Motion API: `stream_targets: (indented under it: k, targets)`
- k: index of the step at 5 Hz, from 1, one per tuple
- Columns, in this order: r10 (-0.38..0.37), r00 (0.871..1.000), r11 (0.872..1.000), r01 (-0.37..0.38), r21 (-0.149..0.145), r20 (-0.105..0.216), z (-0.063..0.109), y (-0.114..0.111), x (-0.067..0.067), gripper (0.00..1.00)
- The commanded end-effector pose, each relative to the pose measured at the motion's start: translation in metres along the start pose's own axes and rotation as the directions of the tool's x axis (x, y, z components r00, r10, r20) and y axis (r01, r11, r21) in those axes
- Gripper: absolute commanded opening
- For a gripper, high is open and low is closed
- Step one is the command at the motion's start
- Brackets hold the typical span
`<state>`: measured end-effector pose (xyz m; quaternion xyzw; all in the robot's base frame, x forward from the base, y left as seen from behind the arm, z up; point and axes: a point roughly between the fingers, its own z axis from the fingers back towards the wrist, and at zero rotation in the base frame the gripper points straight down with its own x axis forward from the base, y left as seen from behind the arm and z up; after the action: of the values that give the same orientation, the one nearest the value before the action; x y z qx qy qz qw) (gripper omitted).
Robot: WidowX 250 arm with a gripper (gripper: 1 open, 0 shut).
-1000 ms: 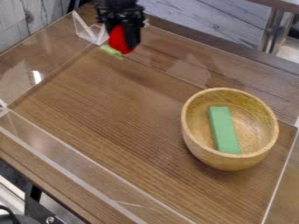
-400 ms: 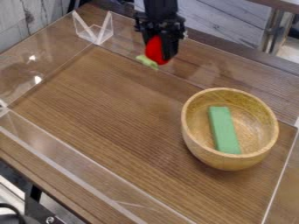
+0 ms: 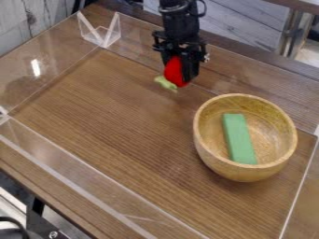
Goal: Move the red fruit to the right
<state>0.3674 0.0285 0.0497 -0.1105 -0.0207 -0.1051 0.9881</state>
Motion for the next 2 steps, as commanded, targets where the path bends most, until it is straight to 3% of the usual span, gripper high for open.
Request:
stream_targets:
  k: [1, 2]
  targets:
    - [-0.032, 0.999, 0.999, 0.032, 0.017, 0.042, 0.0087, -0.0002, 0.0053, 0.00]
    - [-0.045, 0.998, 0.999, 0.044, 0.023, 0.051, 0.0075, 0.0041, 0.0044, 0.00]
